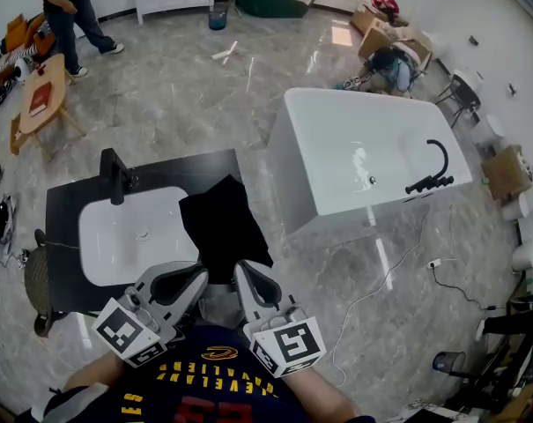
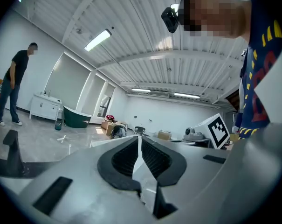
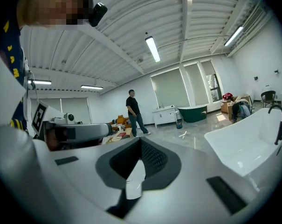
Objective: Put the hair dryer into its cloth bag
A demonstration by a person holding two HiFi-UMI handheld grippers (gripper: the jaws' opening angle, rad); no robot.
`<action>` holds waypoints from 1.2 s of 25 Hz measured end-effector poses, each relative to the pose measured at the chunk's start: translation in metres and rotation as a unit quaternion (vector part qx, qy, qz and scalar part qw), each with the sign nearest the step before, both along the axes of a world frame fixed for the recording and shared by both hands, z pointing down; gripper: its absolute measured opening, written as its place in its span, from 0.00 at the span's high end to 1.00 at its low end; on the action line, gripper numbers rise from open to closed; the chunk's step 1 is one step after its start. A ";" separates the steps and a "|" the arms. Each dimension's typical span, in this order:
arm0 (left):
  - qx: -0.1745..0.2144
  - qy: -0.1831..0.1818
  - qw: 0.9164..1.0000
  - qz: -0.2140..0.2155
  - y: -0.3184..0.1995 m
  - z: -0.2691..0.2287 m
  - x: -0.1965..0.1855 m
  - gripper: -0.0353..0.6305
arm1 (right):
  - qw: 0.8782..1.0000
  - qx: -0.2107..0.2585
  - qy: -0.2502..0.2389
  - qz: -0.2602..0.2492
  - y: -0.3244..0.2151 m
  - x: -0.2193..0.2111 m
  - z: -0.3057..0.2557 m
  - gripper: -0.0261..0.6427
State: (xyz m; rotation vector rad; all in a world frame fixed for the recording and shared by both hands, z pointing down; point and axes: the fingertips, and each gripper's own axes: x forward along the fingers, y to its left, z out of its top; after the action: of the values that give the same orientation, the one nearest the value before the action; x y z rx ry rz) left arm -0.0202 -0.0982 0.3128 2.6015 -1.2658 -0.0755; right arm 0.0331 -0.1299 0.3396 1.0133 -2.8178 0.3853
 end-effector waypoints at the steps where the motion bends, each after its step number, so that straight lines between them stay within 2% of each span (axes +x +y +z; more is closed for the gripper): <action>1: 0.000 -0.004 1.000 0.002 0.001 0.001 0.002 0.91 | 1.000 0.002 -0.002 0.000 0.001 0.001 0.000 0.95; 30: -0.002 -0.014 1.000 0.007 0.004 0.003 0.011 0.91 | 1.000 0.003 -0.008 -0.006 0.009 0.006 0.000 0.95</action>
State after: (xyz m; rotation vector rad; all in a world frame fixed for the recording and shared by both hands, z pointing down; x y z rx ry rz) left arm -0.0090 -0.0941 0.3155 2.6163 -1.2547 -0.0331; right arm 0.0395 -0.1204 0.3399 0.9992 -2.8403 0.3847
